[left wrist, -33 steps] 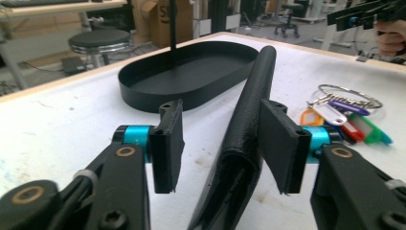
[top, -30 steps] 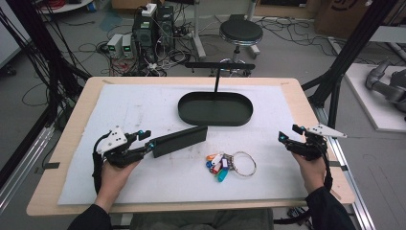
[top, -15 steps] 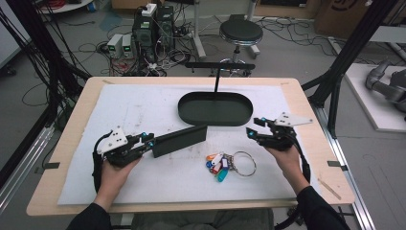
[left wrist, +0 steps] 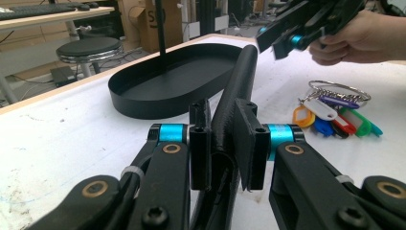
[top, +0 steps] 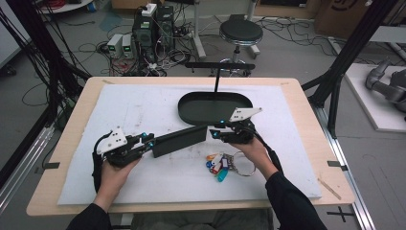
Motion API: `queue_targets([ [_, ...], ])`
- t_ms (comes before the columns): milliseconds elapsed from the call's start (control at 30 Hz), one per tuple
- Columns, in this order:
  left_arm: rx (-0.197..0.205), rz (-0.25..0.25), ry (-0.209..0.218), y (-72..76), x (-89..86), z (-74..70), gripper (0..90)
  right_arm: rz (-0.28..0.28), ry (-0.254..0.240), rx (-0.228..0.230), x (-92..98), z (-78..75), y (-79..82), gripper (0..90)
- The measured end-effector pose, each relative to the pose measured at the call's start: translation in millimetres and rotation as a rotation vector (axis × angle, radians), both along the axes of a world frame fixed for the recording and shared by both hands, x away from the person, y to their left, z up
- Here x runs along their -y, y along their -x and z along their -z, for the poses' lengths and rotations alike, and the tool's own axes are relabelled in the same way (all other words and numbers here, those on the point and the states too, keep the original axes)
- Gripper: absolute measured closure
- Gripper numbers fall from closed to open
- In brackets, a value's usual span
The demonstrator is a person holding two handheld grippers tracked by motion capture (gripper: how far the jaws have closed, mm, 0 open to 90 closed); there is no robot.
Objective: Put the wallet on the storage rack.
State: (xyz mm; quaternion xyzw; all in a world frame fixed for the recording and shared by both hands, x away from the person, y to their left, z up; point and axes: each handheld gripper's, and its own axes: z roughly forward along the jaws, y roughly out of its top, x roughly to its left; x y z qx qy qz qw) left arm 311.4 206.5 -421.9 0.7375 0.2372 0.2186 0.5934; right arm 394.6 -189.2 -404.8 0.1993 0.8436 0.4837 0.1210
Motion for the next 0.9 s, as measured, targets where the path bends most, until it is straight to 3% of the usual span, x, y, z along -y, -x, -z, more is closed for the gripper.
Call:
queue_targets([
  [133,-0.001,0.000,0.003,0.0,0.1,0.2,77.0,-0.025,0.014,-0.019,-13.2,4.3,-5.0,64.1],
  [200,0.000,0.000,0.003,0.0,0.3,0.1,77.0,-0.043,0.027,-0.032,-19.4,5.6,-6.0,69.2],
  [267,-0.002,-0.001,-0.002,0.9,1.6,-1.0,77.0,-0.035,0.059,0.000,-23.3,4.2,-3.7,75.4],
  [500,-0.009,0.041,-0.005,-1.0,12.6,-1.8,75.9,-0.054,0.047,-0.041,-5.3,-4.8,4.3,80.7],
  [567,-0.015,0.058,-0.001,-2.0,16.0,-1.1,70.7,-0.055,0.048,-0.051,-0.7,-3.3,5.7,80.8],
  [600,-0.021,0.067,-0.004,-2.6,18.1,-0.3,63.5,-0.057,0.052,-0.052,0.7,-2.0,6.6,80.9],
  [667,-0.044,0.083,-0.024,-3.7,22.8,2.1,51.3,-0.061,0.050,-0.039,2.5,0.1,8.0,80.9],
  [733,-0.054,0.083,-0.048,-4.8,26.0,3.9,44.9,-0.065,0.050,-0.028,2.8,0.6,8.9,80.9],
  [833,-0.082,0.090,-0.082,-8.8,30.1,8.3,42.5,-0.068,0.053,-0.022,3.5,1.0,9.6,80.7],
  [900,-0.088,0.090,-0.092,-9.7,31.1,9.7,48.3,-0.069,0.054,-0.023,3.6,0.8,9.9,80.0],
])
